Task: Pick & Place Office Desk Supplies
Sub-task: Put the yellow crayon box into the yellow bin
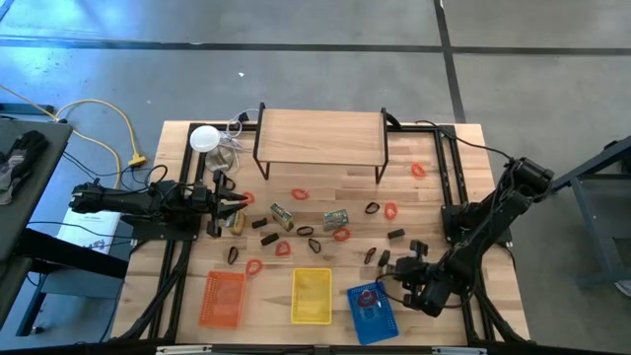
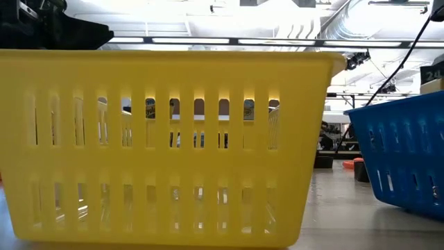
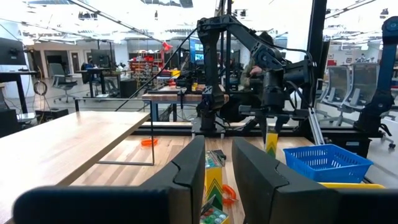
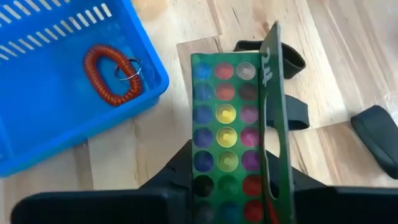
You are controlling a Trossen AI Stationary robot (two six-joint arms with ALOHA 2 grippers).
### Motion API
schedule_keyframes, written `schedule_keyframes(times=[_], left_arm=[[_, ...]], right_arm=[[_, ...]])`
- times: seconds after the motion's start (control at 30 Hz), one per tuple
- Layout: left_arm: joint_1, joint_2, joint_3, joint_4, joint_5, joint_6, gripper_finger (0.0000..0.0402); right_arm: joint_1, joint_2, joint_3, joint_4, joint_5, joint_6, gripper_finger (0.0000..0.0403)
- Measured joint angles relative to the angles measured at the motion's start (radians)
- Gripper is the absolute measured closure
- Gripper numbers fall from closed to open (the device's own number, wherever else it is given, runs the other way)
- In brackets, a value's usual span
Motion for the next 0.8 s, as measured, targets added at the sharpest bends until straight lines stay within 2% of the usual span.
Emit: schedule_keyframes(times=[0.13, 0.27, 0.37, 0.5, 0.6, 0.67, 0.8], left_arm=[[0.000, 0.000, 0.000, 0.000, 0.000, -0.001, 0.0325], [0.000, 0.000, 0.000, 0.000, 0.000, -0.004, 0.0325], [0.000, 0.000, 0.000, 0.000, 0.002, -0.004, 0.0325], [0.000, 0.000, 0.000, 0.000, 0.010, -0.004, 0.0325], [0.000, 0.000, 0.000, 0.000, 0.010, -0.003, 0.0325], [0.000, 0.000, 0.000, 0.000, 0.010, -0.003, 0.0325], [0.000, 0.000, 0.000, 0.000, 0.010, -0.003, 0.0325]], right_arm=[[-0.003, -0.029, 0.011, -0.037, -0.003, -0.009, 0.0326], [-0.013, -0.045, 0.096, -0.141, 0.037, 0.005, 0.0326], [-0.016, -0.045, 0.188, -0.210, 0.099, -0.056, 0.0326], [-0.043, -0.046, 0.297, -0.203, 0.159, -0.198, 0.0326], [-0.078, -0.046, 0.353, -0.132, 0.191, -0.340, 0.0325], [-0.114, -0.046, 0.364, -0.015, 0.189, -0.463, 0.0325], [-0.211, -0.025, 0.364, 0.228, 0.098, -0.696, 0.0325]])
